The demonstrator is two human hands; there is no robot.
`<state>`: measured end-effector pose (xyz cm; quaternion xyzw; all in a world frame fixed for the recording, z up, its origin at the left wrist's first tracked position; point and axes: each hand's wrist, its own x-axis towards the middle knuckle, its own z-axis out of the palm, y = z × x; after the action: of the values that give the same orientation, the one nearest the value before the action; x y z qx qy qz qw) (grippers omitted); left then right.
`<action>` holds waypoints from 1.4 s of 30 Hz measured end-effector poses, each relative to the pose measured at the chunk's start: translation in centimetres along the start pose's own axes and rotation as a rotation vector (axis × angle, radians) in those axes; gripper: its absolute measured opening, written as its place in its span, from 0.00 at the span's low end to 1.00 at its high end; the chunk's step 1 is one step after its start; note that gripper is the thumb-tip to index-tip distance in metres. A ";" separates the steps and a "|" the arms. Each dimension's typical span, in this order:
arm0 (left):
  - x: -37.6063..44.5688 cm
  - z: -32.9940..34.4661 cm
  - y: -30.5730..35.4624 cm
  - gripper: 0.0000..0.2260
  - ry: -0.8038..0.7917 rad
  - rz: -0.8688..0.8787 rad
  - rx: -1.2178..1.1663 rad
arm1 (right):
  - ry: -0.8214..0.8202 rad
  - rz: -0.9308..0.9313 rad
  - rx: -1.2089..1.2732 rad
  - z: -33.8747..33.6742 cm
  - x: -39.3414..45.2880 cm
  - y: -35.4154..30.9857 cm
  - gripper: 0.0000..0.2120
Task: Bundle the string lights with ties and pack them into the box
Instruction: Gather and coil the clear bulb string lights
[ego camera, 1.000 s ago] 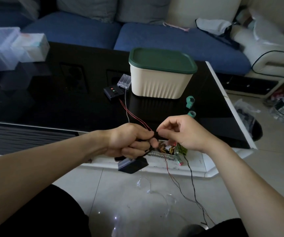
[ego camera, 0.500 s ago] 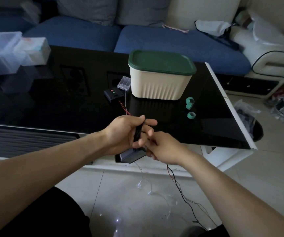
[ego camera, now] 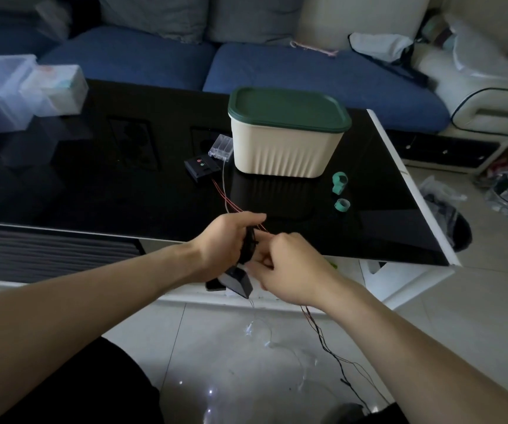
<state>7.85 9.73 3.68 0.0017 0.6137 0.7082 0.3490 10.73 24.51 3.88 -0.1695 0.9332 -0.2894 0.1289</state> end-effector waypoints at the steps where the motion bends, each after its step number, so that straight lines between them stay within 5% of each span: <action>1: 0.0 0.2 -0.1 0.22 -0.015 0.009 0.012 | 0.042 0.001 0.010 -0.3 0.0 0.0 0.12; 14: 0.0 0.1 -0.5 0.32 -0.358 -0.204 0.271 | -0.013 0.003 0.358 -4.4 -0.4 2.9 0.14; 20: -0.2 -0.1 0.1 0.18 -0.241 -0.160 0.140 | 0.008 0.091 0.259 -5.3 -0.2 4.7 0.15; 30: -0.2 -0.2 0.5 0.17 -0.099 -0.113 -0.208 | -0.109 0.186 0.150 -3.7 -0.1 4.1 0.18; 34: -0.1 -0.2 0.9 0.15 -0.028 -0.010 -0.277 | -0.194 0.200 0.208 -1.7 0.1 3.1 0.11; 42: 0.1 0.0 1.1 0.15 0.036 0.126 -0.322 | -0.363 0.122 -0.065 0.4 -0.4 0.9 0.07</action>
<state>7.25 9.74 4.58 -0.0286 0.4970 0.8179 0.2884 11.05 25.19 3.05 -0.1662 0.9121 -0.2155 0.3067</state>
